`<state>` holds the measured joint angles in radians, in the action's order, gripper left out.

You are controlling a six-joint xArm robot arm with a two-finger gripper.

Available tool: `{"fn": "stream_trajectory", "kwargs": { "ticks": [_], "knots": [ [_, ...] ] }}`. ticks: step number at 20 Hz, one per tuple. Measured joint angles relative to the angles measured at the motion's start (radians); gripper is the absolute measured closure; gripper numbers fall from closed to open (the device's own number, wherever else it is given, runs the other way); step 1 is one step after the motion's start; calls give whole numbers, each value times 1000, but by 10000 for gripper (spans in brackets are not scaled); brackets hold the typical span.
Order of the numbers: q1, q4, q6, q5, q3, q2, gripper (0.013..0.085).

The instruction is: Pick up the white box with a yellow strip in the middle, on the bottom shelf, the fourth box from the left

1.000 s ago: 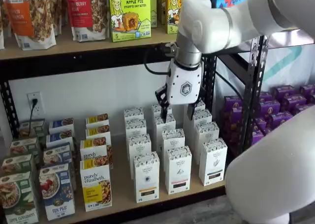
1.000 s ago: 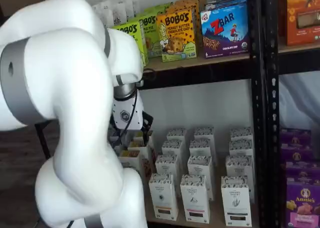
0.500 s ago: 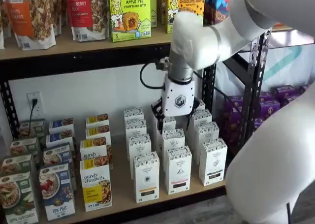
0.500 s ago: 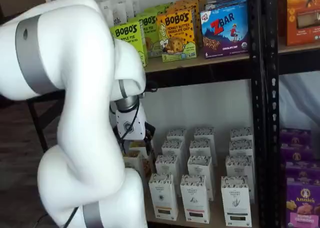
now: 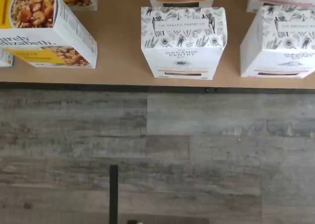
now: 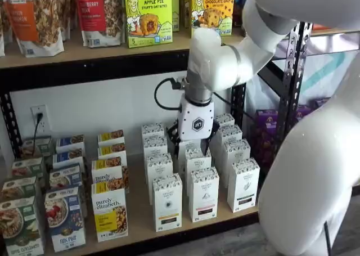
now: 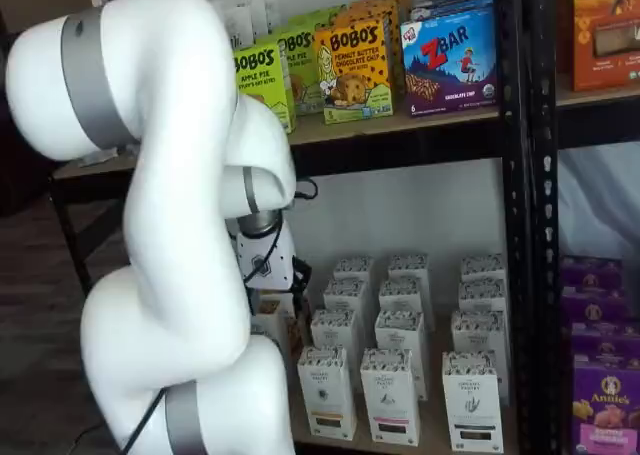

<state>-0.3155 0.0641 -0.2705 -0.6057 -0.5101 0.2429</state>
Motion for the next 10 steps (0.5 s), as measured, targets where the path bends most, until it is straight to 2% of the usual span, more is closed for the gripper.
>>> {"fn": "stream_trajectory", "kwargs": {
  "ticks": [5, 10],
  "knots": [
    [5, 33, 35, 54, -35, -77, 130],
    [28, 47, 71, 89, -80, -172, 130]
  ]
}}
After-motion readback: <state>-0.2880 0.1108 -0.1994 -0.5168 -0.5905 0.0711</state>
